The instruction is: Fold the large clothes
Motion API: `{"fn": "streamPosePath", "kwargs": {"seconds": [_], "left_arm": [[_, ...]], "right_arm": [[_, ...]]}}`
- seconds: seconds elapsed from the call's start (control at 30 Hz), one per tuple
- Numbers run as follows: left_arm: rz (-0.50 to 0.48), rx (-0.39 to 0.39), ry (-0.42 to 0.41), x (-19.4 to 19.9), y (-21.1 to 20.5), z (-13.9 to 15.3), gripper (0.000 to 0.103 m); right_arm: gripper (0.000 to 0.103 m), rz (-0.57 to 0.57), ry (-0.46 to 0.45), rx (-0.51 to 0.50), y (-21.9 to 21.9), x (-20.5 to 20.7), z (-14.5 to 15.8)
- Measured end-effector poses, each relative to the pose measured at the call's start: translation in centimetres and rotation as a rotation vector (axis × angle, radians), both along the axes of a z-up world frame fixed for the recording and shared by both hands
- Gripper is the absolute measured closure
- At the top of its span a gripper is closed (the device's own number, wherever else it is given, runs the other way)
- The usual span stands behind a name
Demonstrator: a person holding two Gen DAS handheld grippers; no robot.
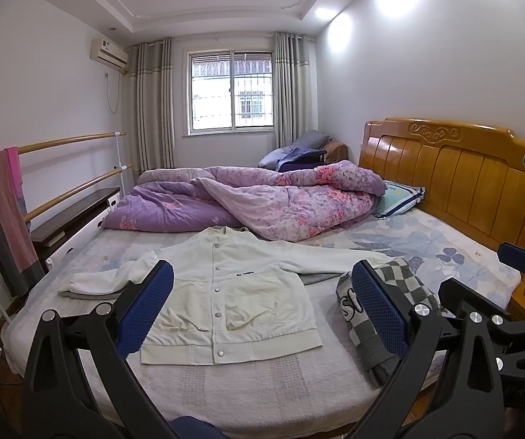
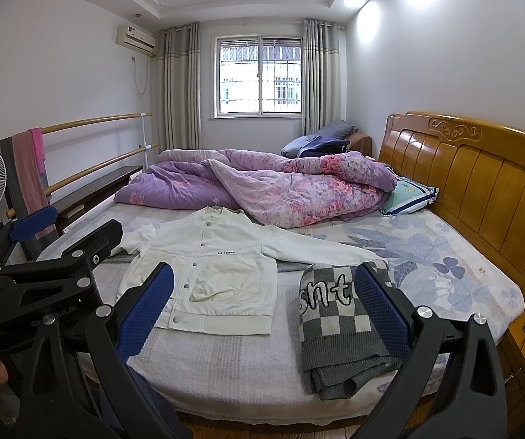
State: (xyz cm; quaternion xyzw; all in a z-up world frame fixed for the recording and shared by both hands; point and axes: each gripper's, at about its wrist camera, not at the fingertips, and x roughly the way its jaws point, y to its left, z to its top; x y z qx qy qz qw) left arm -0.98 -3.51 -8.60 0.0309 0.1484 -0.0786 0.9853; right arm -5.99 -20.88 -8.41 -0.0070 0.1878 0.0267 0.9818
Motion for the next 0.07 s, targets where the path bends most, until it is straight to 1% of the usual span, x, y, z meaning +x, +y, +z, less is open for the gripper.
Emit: {"fn": "streamPosePath", "kwargs": {"seconds": [0.07], "left_arm": [[-0.002, -0.004, 0.002, -0.01, 0.12, -0.06, 0.005]], "right_arm": [[0.008, -0.001, -0.001, 0.000, -0.04, 0.03, -0.01]]}}
